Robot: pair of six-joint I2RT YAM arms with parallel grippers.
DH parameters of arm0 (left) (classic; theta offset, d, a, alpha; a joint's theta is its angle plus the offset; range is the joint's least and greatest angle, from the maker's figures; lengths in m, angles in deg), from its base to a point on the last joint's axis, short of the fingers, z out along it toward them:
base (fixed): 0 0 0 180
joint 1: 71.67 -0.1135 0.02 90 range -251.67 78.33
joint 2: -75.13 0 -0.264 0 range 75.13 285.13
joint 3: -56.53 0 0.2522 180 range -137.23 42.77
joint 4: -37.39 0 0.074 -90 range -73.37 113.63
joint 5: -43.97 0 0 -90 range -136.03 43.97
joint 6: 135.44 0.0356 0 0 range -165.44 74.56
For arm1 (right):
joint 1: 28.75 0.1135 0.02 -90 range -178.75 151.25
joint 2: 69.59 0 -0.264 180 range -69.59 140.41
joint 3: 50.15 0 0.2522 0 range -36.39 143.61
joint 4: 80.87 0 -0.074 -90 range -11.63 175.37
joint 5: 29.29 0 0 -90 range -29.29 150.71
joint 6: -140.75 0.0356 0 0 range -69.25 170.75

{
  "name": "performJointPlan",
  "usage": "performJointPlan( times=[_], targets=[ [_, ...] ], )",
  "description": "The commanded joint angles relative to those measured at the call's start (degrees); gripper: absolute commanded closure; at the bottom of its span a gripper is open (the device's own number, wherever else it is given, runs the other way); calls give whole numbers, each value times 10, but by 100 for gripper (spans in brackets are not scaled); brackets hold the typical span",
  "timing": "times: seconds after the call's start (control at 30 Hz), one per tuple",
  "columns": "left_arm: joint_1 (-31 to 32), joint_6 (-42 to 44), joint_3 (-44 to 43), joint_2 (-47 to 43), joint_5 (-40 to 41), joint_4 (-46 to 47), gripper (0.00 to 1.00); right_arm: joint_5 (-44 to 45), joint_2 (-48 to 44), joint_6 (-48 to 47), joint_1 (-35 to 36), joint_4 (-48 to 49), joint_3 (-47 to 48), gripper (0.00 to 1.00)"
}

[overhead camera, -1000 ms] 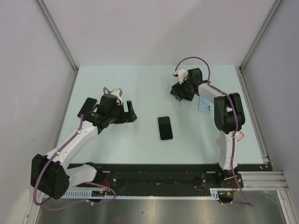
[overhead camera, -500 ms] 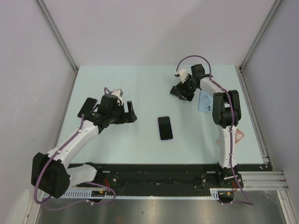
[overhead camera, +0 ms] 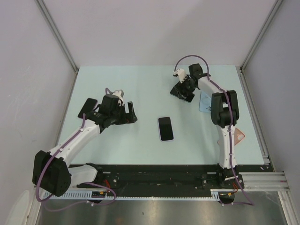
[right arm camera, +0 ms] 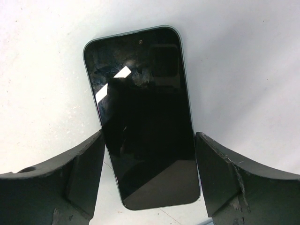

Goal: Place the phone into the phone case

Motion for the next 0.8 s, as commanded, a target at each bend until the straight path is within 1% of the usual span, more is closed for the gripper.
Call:
performJointPlan(
  times=[0.0,0.1,0.17,0.2,0.33,0.37,0.43,0.5,0.6,0.63,0.77],
  targets=[
    [-4,-17,-7,6,-13,20,6,40,-7,53,14,-23,-22,39],
    [-4,-46,-20,24,-57,34,9,20,-42,132,13,15,-72,47],
    [-6,-69,-25,43,-88,62,9,-5,-70,169,13,35,-113,48],
    [-6,-76,-30,51,-111,73,10,-9,-78,207,14,53,-124,49],
    [-18,-120,-49,109,-153,114,12,-59,-102,298,13,81,-164,53],
    [-23,-126,-58,120,-163,133,13,-93,-108,311,13,85,-176,53],
    [-28,-134,-67,154,-173,150,16,-116,-112,357,14,110,-194,53],
    [-36,-147,-84,188,-175,175,16,-151,-117,383,15,139,-219,54],
    [-40,-170,-106,223,-204,233,17,-178,-124,417,19,174,-250,55],
    [-41,-175,-114,250,-215,258,17,-184,-125,430,20,181,-257,55],
    [-40,-205,-161,320,-238,320,15,-198,-133,433,31,202,-277,55]
  ],
)
